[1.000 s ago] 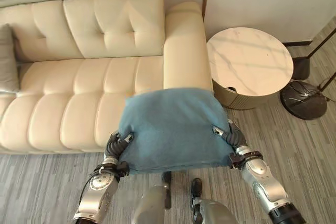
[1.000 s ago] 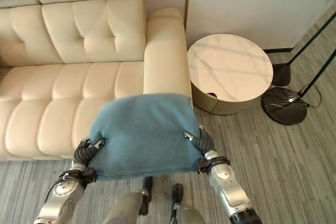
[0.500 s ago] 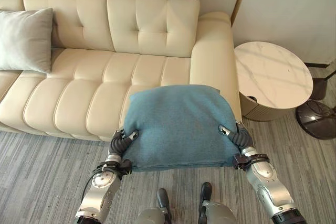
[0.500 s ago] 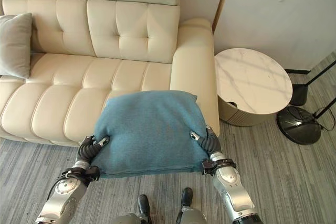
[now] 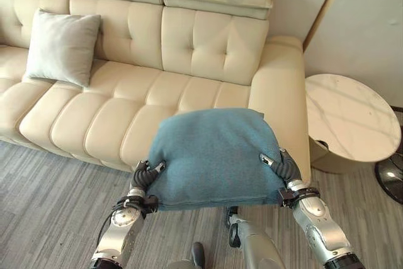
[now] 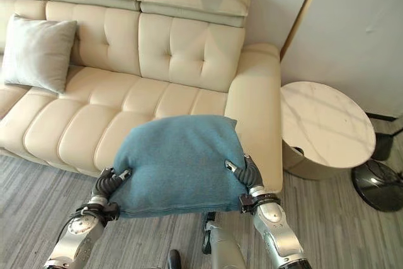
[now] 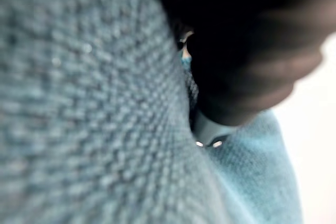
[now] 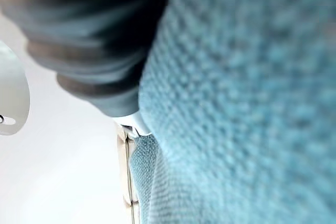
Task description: Pick up all the scattered cushions and arrange them neatly on the sofa.
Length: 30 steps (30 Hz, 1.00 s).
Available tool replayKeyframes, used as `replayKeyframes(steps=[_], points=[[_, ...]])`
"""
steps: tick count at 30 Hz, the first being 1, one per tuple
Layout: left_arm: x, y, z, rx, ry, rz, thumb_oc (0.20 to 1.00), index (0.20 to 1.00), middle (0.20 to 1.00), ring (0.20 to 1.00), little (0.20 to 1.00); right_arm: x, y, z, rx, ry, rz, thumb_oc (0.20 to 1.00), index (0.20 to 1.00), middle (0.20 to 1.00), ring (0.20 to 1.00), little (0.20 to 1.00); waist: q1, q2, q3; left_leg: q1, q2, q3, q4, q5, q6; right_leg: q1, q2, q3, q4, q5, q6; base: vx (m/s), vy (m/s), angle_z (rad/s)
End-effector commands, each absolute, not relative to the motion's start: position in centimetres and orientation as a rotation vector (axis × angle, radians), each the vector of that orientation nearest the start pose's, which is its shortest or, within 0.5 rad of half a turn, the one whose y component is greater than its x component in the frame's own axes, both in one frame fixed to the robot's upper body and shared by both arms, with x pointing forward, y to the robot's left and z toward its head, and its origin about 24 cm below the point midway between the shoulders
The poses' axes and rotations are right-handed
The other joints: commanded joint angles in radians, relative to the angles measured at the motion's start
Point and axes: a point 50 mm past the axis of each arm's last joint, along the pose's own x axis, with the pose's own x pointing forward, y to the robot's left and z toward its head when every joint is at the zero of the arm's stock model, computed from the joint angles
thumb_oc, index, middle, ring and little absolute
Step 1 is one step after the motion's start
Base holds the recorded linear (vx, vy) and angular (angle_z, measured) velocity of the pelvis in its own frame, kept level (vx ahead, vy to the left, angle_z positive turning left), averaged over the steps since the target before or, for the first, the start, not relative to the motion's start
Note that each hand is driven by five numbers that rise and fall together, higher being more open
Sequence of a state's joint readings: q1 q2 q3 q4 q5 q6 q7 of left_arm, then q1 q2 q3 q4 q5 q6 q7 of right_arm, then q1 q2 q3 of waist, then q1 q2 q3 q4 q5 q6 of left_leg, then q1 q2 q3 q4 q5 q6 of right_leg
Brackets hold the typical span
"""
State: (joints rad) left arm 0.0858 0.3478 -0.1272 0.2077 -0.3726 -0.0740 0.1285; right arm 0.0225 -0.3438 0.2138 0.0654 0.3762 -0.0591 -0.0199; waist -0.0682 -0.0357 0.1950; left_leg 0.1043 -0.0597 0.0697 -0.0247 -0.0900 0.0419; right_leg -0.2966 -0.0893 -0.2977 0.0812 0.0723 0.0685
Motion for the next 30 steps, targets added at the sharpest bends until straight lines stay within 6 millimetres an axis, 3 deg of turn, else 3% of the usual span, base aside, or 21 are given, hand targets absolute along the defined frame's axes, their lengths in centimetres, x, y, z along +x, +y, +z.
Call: replayKeyframes(steps=[1, 2, 3, 4, 7, 9, 11, 14, 17, 22, 30], points=[[24.2, 20.3, 3.5, -0.015, -0.007, 0.035, 0.2, 0.2, 0.2, 0.2, 0.2, 25.6, -15.2, 7.3, 0.153, -0.174, 0.235, 0.2, 0.2, 0.2, 0.2, 0.2, -0.013, -0.032, -0.04, -0.013, -0.024, 0.023, 0.111, -0.087, -0.065, 0.085, 0.019, 0.04, 0.005, -0.039, 0.026, 0.24, -0.139, 0.63], [24.2, 20.3, 3.5, -0.012, -0.004, 0.036, 0.2, 0.2, 0.2, 0.2, 0.2, 25.6, -15.4, 7.2, 0.145, -0.17, 0.231, 0.2, 0.2, 0.2, 0.2, 0.2, -0.015, -0.032, -0.046, -0.019, -0.018, 0.03, 0.14, -0.076, -0.078, 0.101, 0.019, 0.029, -0.009, -0.035, 0.023, 0.28, -0.164, 0.86], [24.1, 20.2, 3.4, -0.024, -0.003, 0.037, 0.2, 0.2, 0.2, 0.2, 0.2, 25.5, -15.9, 7.0, 0.145, -0.162, 0.22, 0.2, 0.2, 0.2, 0.2, 0.2, -0.022, -0.036, -0.049, -0.051, 0.013, 0.057, 0.259, -0.048, -0.112, 0.144, 0.028, 0.035, -0.036, -0.039, 0.009, 0.25, -0.156, 0.73], [24.0, 20.3, 3.3, -0.032, 0.002, 0.044, 0.2, 0.2, 0.2, 0.2, 0.2, 25.4, -16.2, 6.9, 0.146, -0.156, 0.208, 0.2, 0.2, 0.2, 0.2, 0.2, -0.023, -0.038, -0.051, -0.069, 0.025, 0.073, 0.293, -0.037, -0.119, 0.161, 0.03, 0.035, -0.053, -0.045, 0.003, 0.22, -0.121, 0.47], [23.9, 20.3, 3.0, -0.025, 0.019, 0.048, 0.2, 0.2, 0.2, 0.2, 0.2, 25.5, -17.1, 6.7, 0.129, -0.142, 0.173, 0.2, 0.2, 0.2, 0.2, 0.2, -0.017, -0.046, -0.052, -0.14, 0.032, 0.109, 0.266, -0.073, -0.092, 0.197, 0.025, 0.058, -0.097, -0.054, 0.011, 0.13, -0.011, -0.09], [23.9, 20.4, 3.1, -0.012, 0.014, 0.042, 0.2, 0.2, 0.2, 0.2, 0.2, 25.5, -17.3, 6.9, 0.135, -0.152, 0.162, 0.2, 0.2, 0.2, 0.2, 0.2, -0.013, -0.051, -0.053, -0.191, 0.029, 0.104, 0.221, -0.059, -0.085, 0.206, 0.023, 0.083, -0.111, -0.051, 0.02, 0.16, 0.036, -0.3], [23.8, 20.8, 3.5, -0.001, -0.001, 0.053, 0.2, 0.2, 0.2, 0.2, 0.2, 25.5, -17.4, 6.8, 0.14, -0.155, 0.144, 0.2, 0.2, 0.2, 0.2, 0.2, 0.007, -0.052, -0.042, -0.261, 0.041, 0.071, 0.151, 0.029, -0.101, 0.224, 0.035, 0.129, -0.126, -0.053, 0.021, 0.16, 0.077, -0.46], [23.9, 21.1, 4.0, -0.013, -0.028, 0.081, 0.2, 0.2, 0.2, 0.2, 0.2, 25.8, -17.4, 7.0, 0.109, -0.164, 0.128, 0.2, 0.2, 0.2, 0.2, 0.2, 0.033, -0.053, -0.026, -0.334, 0.053, -0.04, 0.126, 0.09, -0.115, 0.231, 0.045, 0.201, -0.139, -0.053, 0.022, 0.16, 0.144, -0.96], [23.7, 20.7, 4.0, -0.008, -0.029, 0.058, 0.2, 0.2, 0.2, 0.2, 0.2, 25.9, -17.0, 7.4, 0.05, -0.181, 0.149, 0.2, 0.2, 0.2, 0.2, 0.2, 0.031, -0.025, -0.055, -0.268, 0.074, -0.028, 0.029, 0.1, -0.105, 0.247, 0.053, 0.229, -0.154, -0.062, 0.025, 0.16, 0.171, -0.82], [24.8, 21.3, 5.5, 0.046, -0.085, 0.069, 0.2, 0.2, 0.2, 0.2, 0.2, 27.3, -15.6, 9.1, -0.027, -0.243, 0.186, 0.2, 0.2, 0.2, 0.2, 0.2, 0.048, -0.013, -0.055, -0.223, 0.053, 0.027, -0.005, 0.095, -0.073, 0.23, 0.017, 0.296, -0.129, -0.059, 0.043, 0.1, 0.228, -0.36], [26.7, 22.0, 7.2, 0.072, -0.165, 0.144, 0.2, 0.2, 0.2, 0.2, 0.2, 29.2, -12.8, 11.8, 0.013, -0.347, 0.22, 0.2, 0.2, 0.2, 0.2, 0.2, 0.07, -0.001, -0.047, -0.234, 0.036, 0.07, -0.032, 0.095, -0.056, 0.165, -0.009, 0.327, -0.105, -0.037, 0.065, 0.01, 0.086, -0.19]])
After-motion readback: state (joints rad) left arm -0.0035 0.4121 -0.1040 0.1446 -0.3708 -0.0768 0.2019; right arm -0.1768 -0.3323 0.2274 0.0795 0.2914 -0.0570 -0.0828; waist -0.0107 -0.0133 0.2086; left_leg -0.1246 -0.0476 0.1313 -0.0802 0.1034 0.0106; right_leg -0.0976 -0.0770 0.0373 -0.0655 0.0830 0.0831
